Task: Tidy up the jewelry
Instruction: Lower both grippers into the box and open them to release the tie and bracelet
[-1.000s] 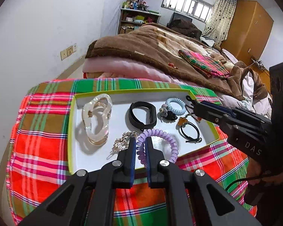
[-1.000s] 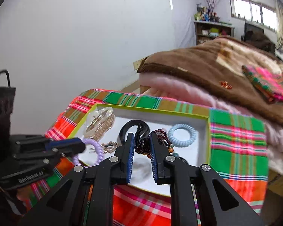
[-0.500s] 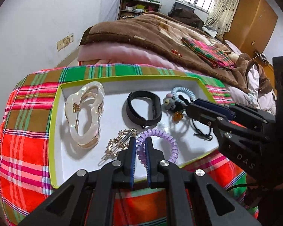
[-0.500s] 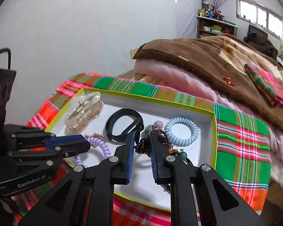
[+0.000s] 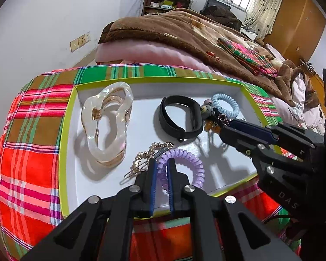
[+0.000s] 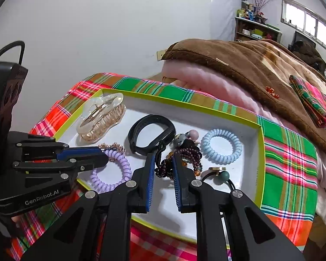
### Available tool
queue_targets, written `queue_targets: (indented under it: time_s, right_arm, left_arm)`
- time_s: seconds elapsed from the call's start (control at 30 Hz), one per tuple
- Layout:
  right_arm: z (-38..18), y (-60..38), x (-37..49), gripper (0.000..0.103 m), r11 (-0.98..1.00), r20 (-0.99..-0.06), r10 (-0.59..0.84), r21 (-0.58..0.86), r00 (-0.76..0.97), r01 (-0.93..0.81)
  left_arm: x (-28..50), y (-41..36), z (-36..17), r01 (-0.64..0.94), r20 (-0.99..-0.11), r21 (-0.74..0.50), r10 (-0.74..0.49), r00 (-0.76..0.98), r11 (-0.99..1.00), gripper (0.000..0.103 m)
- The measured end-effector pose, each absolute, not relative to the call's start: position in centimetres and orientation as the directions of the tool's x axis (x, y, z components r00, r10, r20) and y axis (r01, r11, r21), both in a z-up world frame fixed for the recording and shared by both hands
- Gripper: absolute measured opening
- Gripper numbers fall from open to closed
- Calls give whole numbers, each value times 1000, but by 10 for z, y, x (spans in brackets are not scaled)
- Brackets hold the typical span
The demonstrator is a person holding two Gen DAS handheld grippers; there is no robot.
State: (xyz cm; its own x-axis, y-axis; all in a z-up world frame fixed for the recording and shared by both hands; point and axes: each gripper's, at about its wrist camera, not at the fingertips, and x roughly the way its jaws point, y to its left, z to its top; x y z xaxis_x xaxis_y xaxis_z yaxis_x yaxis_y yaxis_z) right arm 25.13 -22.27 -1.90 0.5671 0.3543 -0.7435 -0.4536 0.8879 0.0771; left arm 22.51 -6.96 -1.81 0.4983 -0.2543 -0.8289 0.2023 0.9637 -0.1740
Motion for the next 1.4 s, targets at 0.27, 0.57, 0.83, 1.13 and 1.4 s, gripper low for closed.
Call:
queue_targets:
  time_s: [0.27, 0.57, 0.83, 1.13, 1.4]
  right_arm:
    - [-25, -216, 249, 17, 875, -763, 363, 82, 535, -477]
    - [-27, -214, 250, 18, 875, -771, 356, 78, 527, -477]
    - [-29, -213, 250, 18, 877, -780, 353, 83, 516, -473]
    - [-26, -214, 249, 18, 884, -777, 343, 76, 529, -462]
    - [-21, -217, 246, 25, 893, -769, 336, 77, 544, -443]
  left_arm:
    - [225, -69, -17, 196, -829, -175, -252, 499, 965, 10]
    - [226, -70, -18, 196, -831, -176, -253, 496, 965, 11]
    - [224, -73, -19, 207, -835, -169, -251, 490, 964, 20]
    - [224, -72, -19, 194, -839, -159, -236, 490, 968, 30]
    - [220, -69, -12, 192, -830, -164, -241, 503, 968, 40]
